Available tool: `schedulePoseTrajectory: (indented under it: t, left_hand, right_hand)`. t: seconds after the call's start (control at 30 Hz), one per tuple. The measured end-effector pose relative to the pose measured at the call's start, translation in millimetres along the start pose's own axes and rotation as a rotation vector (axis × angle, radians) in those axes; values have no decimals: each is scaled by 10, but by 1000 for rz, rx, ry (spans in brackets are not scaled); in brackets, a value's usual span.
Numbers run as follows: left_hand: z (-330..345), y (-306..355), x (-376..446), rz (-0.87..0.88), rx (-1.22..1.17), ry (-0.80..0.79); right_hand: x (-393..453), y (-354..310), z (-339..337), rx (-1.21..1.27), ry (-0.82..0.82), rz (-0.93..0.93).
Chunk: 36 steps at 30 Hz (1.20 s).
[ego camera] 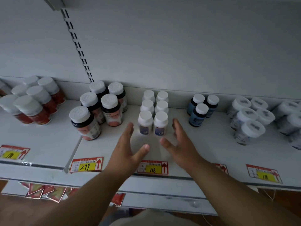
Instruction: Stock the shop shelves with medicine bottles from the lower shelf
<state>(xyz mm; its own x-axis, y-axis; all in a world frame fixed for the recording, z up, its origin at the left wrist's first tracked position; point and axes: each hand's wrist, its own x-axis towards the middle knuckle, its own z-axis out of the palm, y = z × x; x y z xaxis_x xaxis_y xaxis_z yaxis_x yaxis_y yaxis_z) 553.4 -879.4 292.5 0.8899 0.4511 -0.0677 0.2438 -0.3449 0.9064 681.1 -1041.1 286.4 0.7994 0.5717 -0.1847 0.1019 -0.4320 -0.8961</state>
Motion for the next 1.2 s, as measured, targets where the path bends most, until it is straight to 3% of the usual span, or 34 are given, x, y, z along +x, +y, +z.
schedulePoseTrajectory:
  t: [0.17,0.43,0.73,1.0,1.2]
  left_hand:
    - [92,121,-249,136,91,47]
    - [266,257,-221,312,107,-156]
    - [868,510,92,233,126,-235]
    - [1585,931,847,57,133,-98]
    - [1748,906,1227,44,106,-14]
  right_hand:
    - [-196,-42,-8,1,50,-5]
    - [-565,-80,-84,43,212,32]
    - [-479,135,-714,-9,298,32]
    - [189,384,-1417,-213,329,3]
    - [407,424,-1482,-335,270,-173]
